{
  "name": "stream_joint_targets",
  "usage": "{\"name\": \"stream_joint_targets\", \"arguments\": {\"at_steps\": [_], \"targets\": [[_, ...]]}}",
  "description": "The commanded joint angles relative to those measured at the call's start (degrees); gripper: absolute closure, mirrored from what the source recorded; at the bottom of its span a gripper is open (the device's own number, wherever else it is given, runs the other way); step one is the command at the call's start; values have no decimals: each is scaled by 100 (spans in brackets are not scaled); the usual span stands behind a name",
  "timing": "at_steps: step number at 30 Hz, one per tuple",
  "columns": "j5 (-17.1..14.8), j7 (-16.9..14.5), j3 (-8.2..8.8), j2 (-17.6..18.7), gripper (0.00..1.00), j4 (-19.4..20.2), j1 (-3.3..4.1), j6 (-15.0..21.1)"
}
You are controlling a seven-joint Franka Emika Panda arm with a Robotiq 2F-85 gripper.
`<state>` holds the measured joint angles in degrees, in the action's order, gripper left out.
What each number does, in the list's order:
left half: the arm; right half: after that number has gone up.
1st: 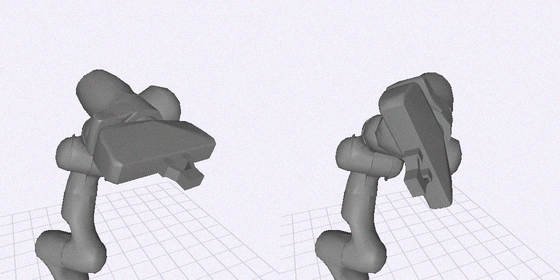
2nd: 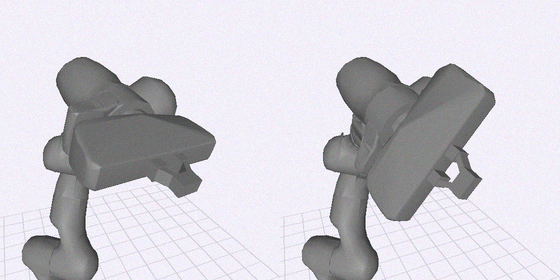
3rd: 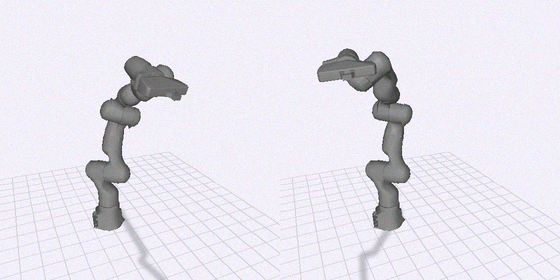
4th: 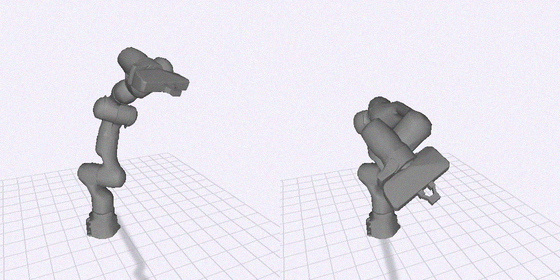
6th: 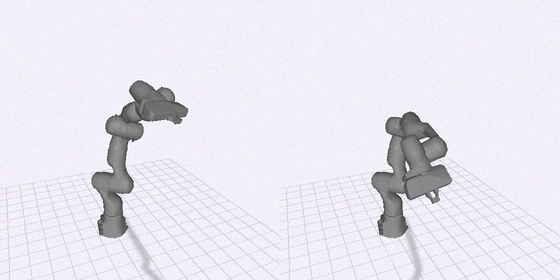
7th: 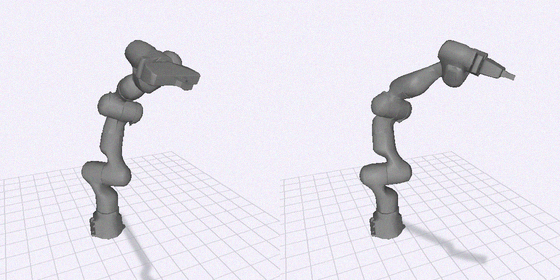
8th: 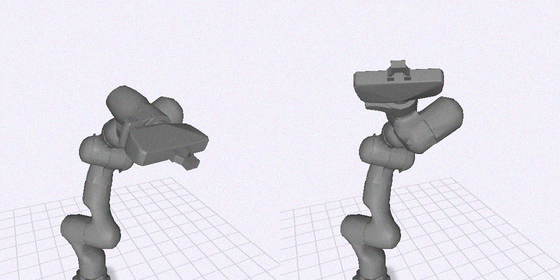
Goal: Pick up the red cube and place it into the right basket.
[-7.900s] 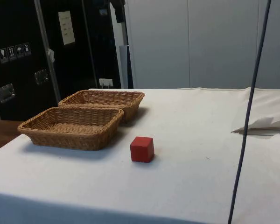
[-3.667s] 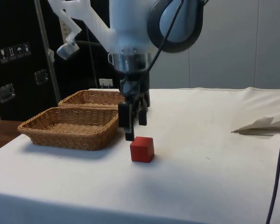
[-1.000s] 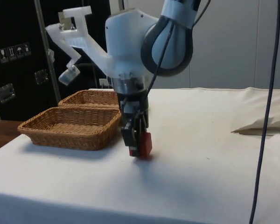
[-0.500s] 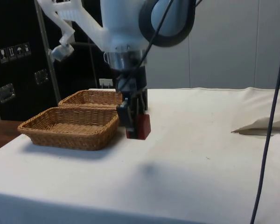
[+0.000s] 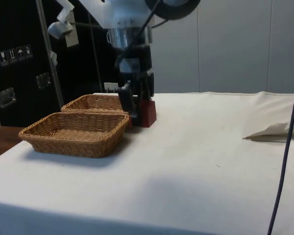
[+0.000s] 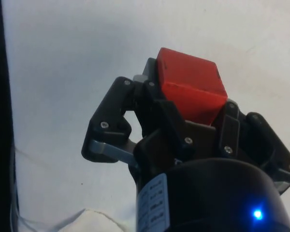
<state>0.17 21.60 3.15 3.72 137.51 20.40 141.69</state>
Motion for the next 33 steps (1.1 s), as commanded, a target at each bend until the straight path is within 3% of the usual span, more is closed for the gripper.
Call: {"name": "stream_joint_targets", "arguments": {"at_steps": [1,13,18,22,33], "targets": [[69,109,6,-74,97,-17,6,-109],[17,126,34,-430,97,-109,-29,-527],[138,143,103,-567,97,-235,-97,-802],[138,80,189,-579,97,-327,-86,-877],[126,-338,556,-418,97,-745,-143,-1146]]}}
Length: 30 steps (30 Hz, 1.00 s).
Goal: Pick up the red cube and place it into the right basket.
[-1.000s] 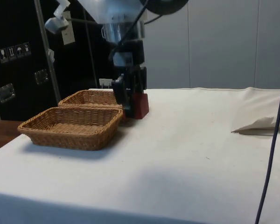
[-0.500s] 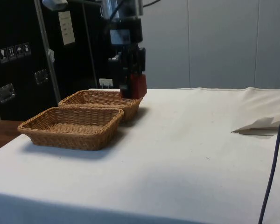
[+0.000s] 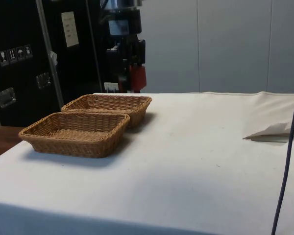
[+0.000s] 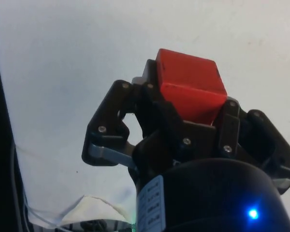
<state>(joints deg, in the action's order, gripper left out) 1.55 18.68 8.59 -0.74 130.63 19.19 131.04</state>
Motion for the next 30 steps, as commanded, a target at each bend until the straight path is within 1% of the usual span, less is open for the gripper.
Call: {"name": "stream_joint_targets", "arguments": {"at_steps": [1,3,4,5,6,7,8,12,13,15,16,17,21,22,23,25,26,27,29,30], "targets": [[-17,-80,40,46,97,-92,-29,-103],[-23,-160,109,97,97,-178,-40,-143],[-29,-235,172,149,97,-258,-46,-178],[-29,-235,172,149,97,-258,-46,-178],[-34,-315,241,212,97,-350,-57,-206],[0,-264,241,178,97,-298,-29,-160],[-40,-355,275,246,97,-390,-57,-218],[-57,-504,407,378,97,-556,-69,-246],[-63,-573,464,441,97,-642,-74,-258],[-69,-647,527,516,97,-728,-92,-269],[-11,-590,539,493,97,-688,-63,-201],[-74,-682,556,550,97,-762,-92,-275],[-97,-865,705,745,97,-997,-120,-309],[-97,-865,705,745,97,-997,-120,-309],[-109,-934,762,825,97,-1094,-132,-327],[-115,-1008,819,905,97,-1197,-138,-338],[-34,-917,819,859,97,-1123,-103,-269],[-120,-1043,848,945,97,-1243,-143,-338],[-138,-1112,900,1020,97,-1324,-149,-338],[-149,-1186,957,1094,97,-1404,-155,-327]]}}
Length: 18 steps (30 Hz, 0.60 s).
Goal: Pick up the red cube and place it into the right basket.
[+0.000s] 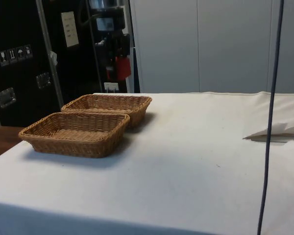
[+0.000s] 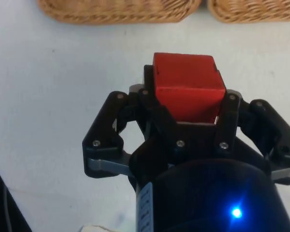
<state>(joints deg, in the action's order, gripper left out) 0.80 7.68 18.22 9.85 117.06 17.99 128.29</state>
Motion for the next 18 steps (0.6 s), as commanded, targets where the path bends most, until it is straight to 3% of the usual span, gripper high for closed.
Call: {"name": "stream_joint_targets", "arguments": {"at_steps": [1,3,4,6,11,13,14,18], "targets": [[-74,-115,17,69,97,-74,-34,-46],[-92,-195,74,138,97,-143,-46,-29],[-17,-109,86,109,97,-103,-6,0],[-120,-315,155,241,97,-229,-57,-11],[-166,-510,304,407,97,-367,-86,29],[-97,-476,361,418,97,-367,-46,29],[-189,-590,355,476,97,-418,-97,46],[-275,-796,487,665,97,-561,-126,97]]}}
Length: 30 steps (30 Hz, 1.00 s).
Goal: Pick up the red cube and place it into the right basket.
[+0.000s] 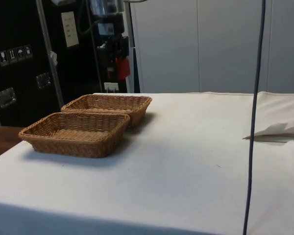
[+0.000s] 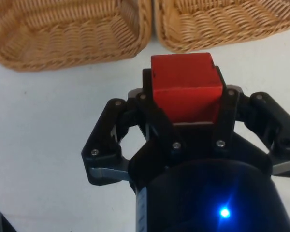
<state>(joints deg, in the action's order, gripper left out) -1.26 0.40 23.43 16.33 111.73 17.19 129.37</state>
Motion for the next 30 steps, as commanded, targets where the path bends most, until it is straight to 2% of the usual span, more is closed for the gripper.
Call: {"name": "stream_joint_targets", "arguments": {"at_steps": [1,2,3,4,11,12,13,19,20,21,22,28,29,30], "targets": [[-80,-97,-11,52,97,-57,-52,-6],[-97,-132,17,86,97,-86,-52,0],[-34,-80,57,74,97,-69,-11,6],[-132,-212,63,166,97,-149,-69,11],[-286,-447,218,510,97,-418,-120,57],[-235,-401,275,493,97,-407,-63,52],[-338,-498,264,619,97,-510,-126,63],[-567,-710,401,1100,97,-859,-166,149],[-567,-710,401,1100,97,-859,-166,149],[-510,-653,453,1060,97,-819,-103,132],[-647,-768,435,1249,97,-963,-178,178],[-940,-934,516,1782,97,-1295,-218,361],[-905,-900,573,1765,97,-1266,-166,355],[-968,-940,527,1856,97,-1341,-218,378]]}}
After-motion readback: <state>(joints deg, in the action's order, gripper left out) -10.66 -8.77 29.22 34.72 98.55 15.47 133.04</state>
